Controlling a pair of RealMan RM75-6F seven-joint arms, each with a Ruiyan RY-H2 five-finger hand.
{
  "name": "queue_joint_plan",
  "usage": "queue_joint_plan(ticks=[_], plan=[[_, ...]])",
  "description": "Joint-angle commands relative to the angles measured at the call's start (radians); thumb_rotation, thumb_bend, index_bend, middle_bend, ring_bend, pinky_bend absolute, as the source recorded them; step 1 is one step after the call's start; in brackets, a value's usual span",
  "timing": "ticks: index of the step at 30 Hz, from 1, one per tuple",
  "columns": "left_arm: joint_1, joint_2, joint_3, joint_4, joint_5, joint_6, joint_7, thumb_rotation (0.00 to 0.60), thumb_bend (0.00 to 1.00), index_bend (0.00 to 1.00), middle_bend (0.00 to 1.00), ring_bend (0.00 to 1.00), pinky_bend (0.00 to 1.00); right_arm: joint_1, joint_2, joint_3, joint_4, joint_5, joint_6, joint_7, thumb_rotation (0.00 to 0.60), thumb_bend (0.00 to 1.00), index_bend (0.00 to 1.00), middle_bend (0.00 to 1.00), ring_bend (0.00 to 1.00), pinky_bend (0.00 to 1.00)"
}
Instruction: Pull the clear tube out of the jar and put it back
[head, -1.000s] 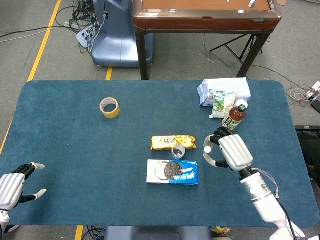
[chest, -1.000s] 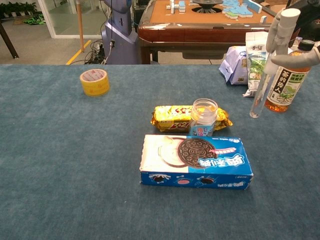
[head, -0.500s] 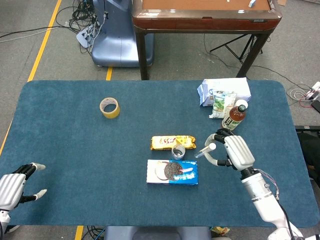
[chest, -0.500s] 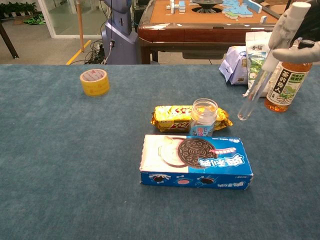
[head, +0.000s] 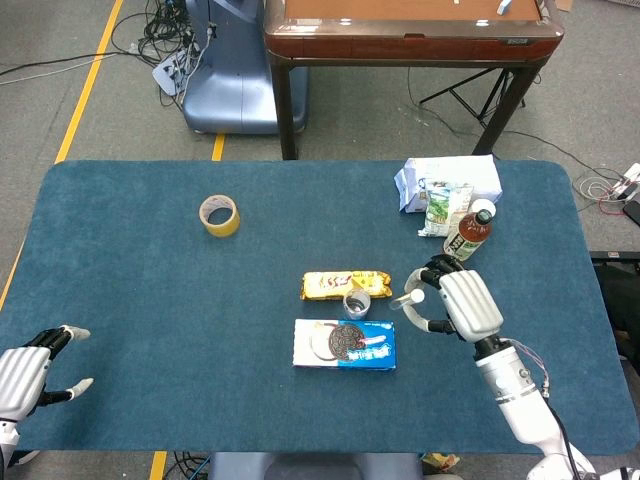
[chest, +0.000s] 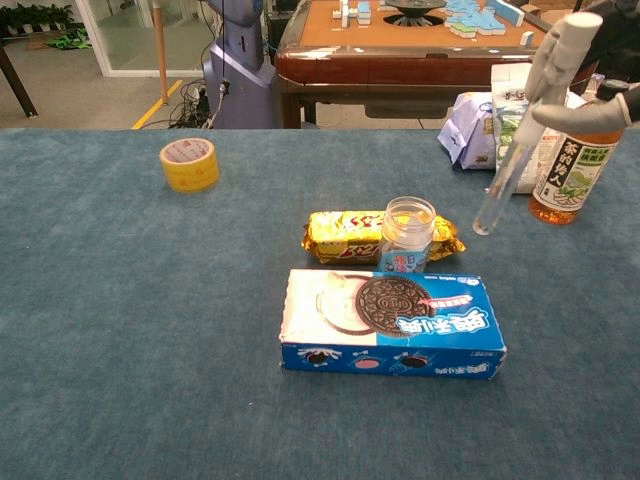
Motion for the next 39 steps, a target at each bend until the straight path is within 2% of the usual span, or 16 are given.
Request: queue_joint_plan(ticks=[1,18,39], plan=[[0.000,0.000,0.000,0.000,0.000,0.000,-0.001,0.600,0.16,0.31,0.31,0.27,0.46,-0.008,-0.051,0.025,0.041,-0.110,0.061,0.198,0.600,0.55,0.68,0.56,0.34,0.20],[0.004,0.009,-0.001,0.000,0.001,0.008,-0.022,0.600,0.16,0.31,0.31,0.27,0.46,0.043,-0.158,0.062,0.101,-0.088,0.057,0.178,0.600,0.55,0.68,0.56,0.34,0.20],[0.009,0.019,-0.002,-0.003,0.004,0.018,-0.039,0.600,0.16,0.31,0.31,0.27,0.46,0.080,-0.252,0.049,0.205,-0.034,0.003,0.164,0.600,0.55,0.68,0.55,0.34,0.20]])
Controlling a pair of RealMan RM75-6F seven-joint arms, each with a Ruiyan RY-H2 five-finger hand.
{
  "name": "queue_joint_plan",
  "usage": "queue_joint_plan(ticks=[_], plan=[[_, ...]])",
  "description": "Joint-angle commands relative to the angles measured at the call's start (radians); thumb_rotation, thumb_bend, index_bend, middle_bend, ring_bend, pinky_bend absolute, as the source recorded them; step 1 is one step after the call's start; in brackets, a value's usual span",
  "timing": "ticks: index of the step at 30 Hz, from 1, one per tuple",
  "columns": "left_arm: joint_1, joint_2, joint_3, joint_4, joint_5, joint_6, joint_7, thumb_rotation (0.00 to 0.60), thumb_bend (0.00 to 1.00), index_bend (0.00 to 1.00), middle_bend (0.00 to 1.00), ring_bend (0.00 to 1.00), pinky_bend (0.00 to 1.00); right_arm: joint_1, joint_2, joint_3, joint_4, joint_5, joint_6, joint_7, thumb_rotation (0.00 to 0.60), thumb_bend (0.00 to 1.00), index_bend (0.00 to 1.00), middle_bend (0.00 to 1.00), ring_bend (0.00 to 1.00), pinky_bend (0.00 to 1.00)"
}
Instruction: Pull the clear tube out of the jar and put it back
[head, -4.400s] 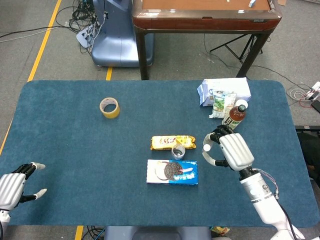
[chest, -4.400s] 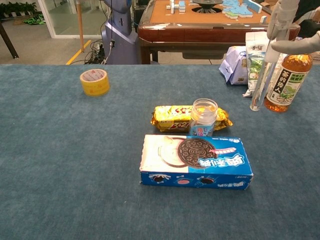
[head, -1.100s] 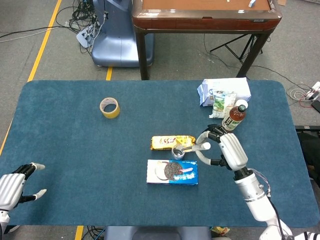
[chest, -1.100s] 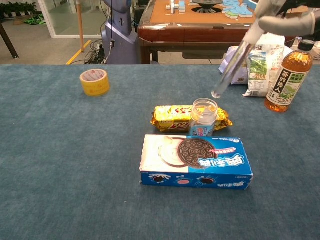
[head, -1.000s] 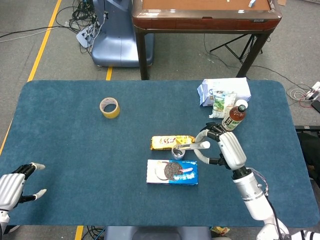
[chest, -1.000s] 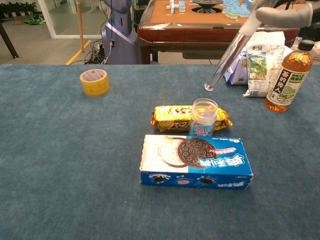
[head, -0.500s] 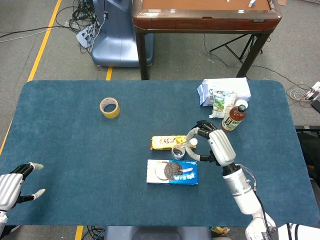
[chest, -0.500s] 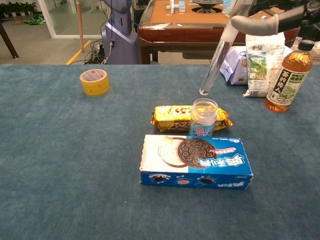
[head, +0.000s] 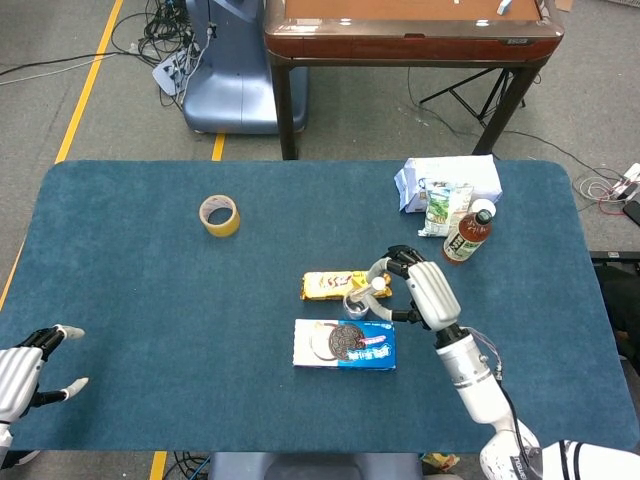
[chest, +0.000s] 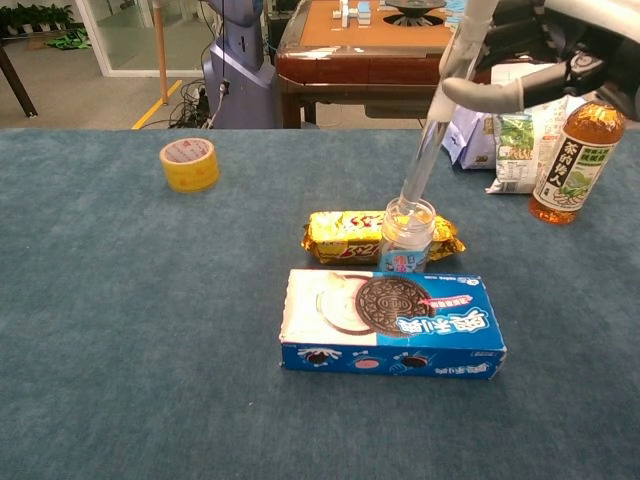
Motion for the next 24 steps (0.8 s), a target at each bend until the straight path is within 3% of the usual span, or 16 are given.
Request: queue_joint_plan(ticks=[1,24], plan=[[0.000,0.000,0.000,0.000,0.000,0.001,-0.001,0.600,0.16,0.31,0.31,0.27,0.46,0.004,-0.010,-0.005,0.015,0.007,-0.010,0.000,0.600,0.55,0.68,0.55,0.34,0.20],[0.004,0.009,-0.001,0.000,-0.001,0.004,-0.019,0.600,0.16,0.31,0.31,0.27,0.46,0.048,-0.151,-0.035,0.196,0.062,-0.094,-0.053,0.600,0.55,0.68,0.47,0.27,0.20]])
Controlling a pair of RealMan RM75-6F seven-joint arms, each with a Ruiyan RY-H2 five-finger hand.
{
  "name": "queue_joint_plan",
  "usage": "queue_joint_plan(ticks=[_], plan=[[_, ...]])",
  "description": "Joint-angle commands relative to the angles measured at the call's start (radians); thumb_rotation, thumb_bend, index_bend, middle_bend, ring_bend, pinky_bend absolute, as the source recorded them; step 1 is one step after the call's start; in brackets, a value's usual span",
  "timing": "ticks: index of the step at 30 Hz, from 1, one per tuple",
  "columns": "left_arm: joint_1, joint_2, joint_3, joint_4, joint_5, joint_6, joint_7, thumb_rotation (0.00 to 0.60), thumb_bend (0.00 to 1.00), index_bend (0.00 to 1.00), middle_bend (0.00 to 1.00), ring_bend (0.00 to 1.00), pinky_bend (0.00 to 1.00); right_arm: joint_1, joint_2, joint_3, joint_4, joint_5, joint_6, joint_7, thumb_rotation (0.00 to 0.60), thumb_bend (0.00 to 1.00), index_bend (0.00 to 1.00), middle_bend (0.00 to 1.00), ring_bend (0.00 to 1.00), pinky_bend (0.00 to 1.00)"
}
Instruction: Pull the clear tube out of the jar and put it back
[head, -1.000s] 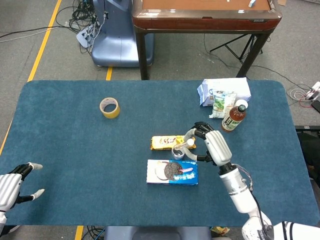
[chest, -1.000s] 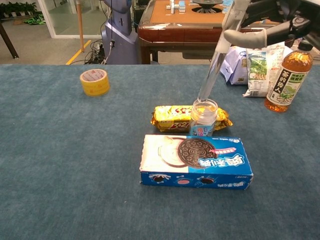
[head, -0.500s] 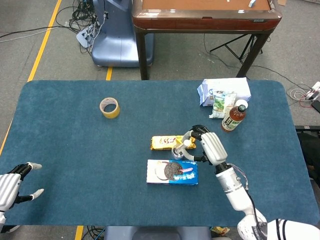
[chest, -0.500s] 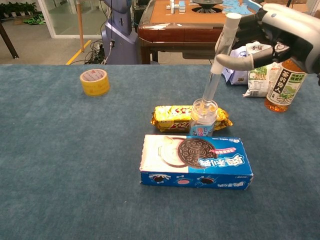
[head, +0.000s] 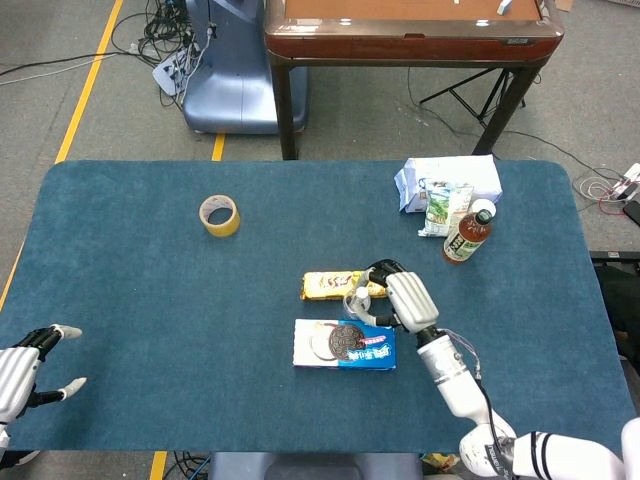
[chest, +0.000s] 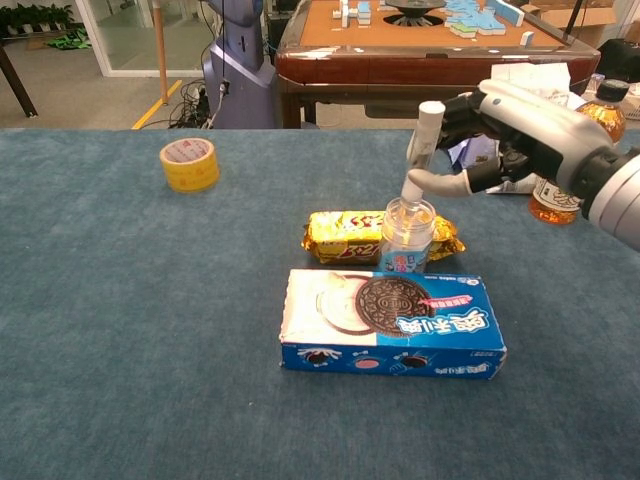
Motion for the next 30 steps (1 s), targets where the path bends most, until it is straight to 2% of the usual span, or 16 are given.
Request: queue_joint_plan(ticks=[1,17,23,28,30], plan=[[0.001,0.001,-0.001,0.000,-0.001,0.000,-0.002,0.600,0.16,0.31,0.31,0.27,0.46,0.005,-0.008,0.000,0.009,0.005,-0.008,-0.006,0.600,0.55,0.68,0.47,0.27,0.20],[0.001,0.005,-0.001,0.000,-0.001,0.001,-0.008,0.600,0.16,0.31,0.31,0.27,0.46,0.014,-0.023,-0.003,0.033,0.023,-0.034,-0.029,0.600,0.48,0.68,0.42,0.23,0.20],[0.002,0.005,-0.002,-0.001,-0.002,0.000,-0.009,0.600,0.16,0.31,0.31,0.27,0.46,0.016,-0.011,-0.008,0.025,0.019,-0.046,-0.026,0.600,0.33,0.65,0.40,0.21,0.20],[0.002,0.005,-0.001,-0.001,0.000,0.000,-0.007,0.600,0.16,0.31,0.31,0.27,0.46,0.015,0.015,-0.011,-0.003,0.009,-0.050,-0.022,0.600,0.17,0.50,0.36,0.19,0.20],[0.001,0.004,-0.001,-0.001,0.000,-0.001,-0.005,0.600,0.16,0.31,0.31,0.27,0.46,0.012,0.027,-0.011,-0.020,0.001,-0.044,-0.020,0.600,0.13,0.47,0.35,0.19,0.20]])
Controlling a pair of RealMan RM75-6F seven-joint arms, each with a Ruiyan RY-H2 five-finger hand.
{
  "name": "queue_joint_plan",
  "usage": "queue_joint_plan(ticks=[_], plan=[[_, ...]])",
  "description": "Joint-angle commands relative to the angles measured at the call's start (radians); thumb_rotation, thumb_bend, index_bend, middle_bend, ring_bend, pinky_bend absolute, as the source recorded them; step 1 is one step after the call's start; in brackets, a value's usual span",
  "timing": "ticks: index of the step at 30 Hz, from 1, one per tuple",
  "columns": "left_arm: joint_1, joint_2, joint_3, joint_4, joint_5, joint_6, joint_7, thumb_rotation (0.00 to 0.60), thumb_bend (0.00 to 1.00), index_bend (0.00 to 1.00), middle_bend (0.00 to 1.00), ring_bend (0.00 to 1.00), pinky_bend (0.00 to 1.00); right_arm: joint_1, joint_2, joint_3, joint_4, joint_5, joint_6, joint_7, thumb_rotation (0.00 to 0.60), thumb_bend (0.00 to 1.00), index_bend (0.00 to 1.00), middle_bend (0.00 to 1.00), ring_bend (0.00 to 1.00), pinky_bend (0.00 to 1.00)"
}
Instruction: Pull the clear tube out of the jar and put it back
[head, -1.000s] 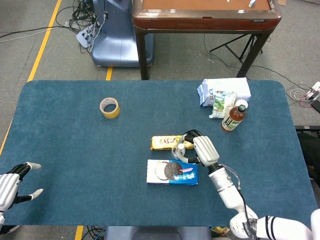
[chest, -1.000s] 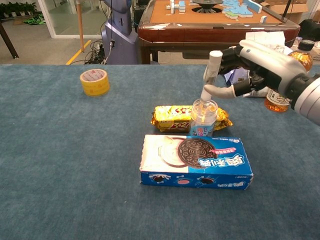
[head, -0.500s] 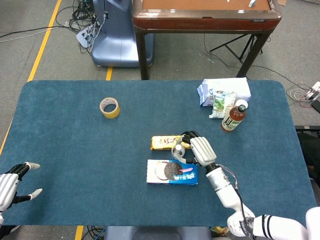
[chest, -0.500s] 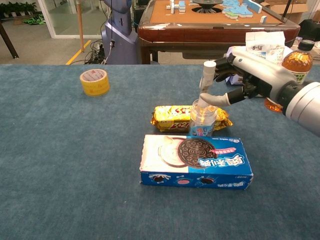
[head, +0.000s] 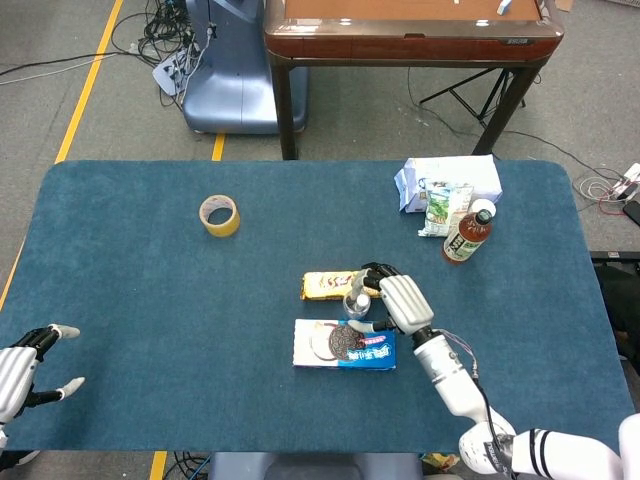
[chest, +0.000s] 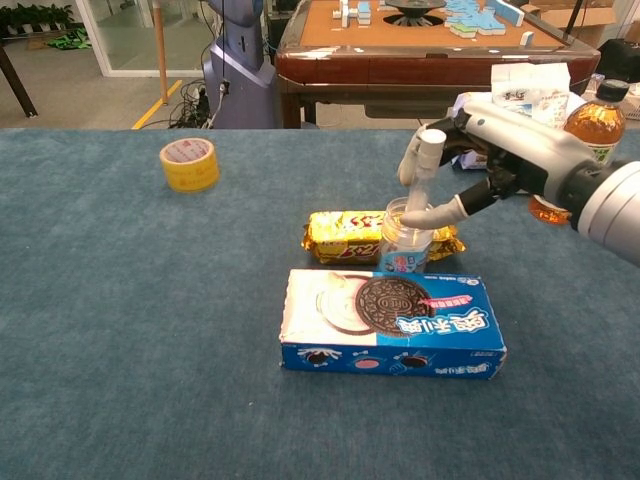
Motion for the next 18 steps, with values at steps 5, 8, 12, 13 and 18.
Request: queue_joint_plan(ticks=[5,8,12,13,18], plan=[[-0.001,-0.001,0.001,-0.001,0.001,-0.002,0.005,0.600,0.17,0.31,0.31,0.27,0.46,-0.017,0.062,-0.002,-0.083,-0.034,0.031,0.001,0.600,0.10,0.44,0.35,0.18,0.20],[0.000,-0.001,0.001,-0.002,0.002,-0.001,0.007,0.600,0.16,0.31,0.31,0.27,0.46,-0.040,0.123,-0.009,-0.149,-0.053,0.061,-0.016,0.600,0.10,0.44,0.35,0.18,0.20],[0.000,-0.002,0.001,-0.003,0.000,-0.001,0.011,0.600,0.16,0.31,0.31,0.27,0.46,-0.086,0.231,-0.032,-0.239,-0.082,0.114,-0.068,0.600,0.10,0.44,0.35,0.18,0.20],[0.000,-0.002,0.001,-0.004,0.001,-0.001,0.013,0.600,0.16,0.31,0.31,0.27,0.46,-0.103,0.264,-0.042,-0.261,-0.094,0.133,-0.082,0.600,0.10,0.44,0.35,0.18,0.20],[0.001,-0.004,0.002,-0.010,0.005,0.003,0.028,0.600,0.17,0.31,0.31,0.27,0.46,-0.187,0.387,-0.095,-0.306,-0.143,0.215,-0.109,0.600,0.10,0.44,0.35,0.18,0.20]])
